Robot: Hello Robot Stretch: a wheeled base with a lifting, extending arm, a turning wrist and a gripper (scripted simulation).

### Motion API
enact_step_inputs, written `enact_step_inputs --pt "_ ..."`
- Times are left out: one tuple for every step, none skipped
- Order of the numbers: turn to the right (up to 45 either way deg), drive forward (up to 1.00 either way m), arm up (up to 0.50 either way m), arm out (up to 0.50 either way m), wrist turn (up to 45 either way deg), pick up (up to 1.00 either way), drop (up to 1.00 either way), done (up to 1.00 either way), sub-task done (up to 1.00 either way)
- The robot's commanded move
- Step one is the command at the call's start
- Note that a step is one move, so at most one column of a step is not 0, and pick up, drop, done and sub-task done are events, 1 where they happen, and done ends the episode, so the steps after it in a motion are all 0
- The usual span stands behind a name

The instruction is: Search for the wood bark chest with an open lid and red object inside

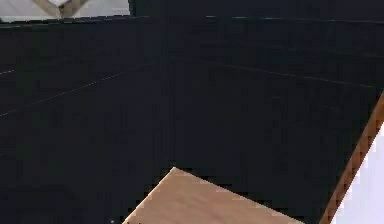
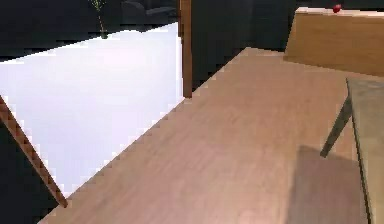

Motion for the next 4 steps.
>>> enact_step_inputs --pt "30.0 0.00 0.00 0.00 0.0 0.00 0.00 0.00 0.00" --pt "0.0 0.25 0.00 0.00 0.0 0.00 0.00 0.00 0.00" --pt "45.0 0.00 0.00 0.00 0.0 0.00 0.00 0.00 0.00" --pt "12.0 0.00 0.00 0.00 0.0 0.00 0.00 0.00 0.00"
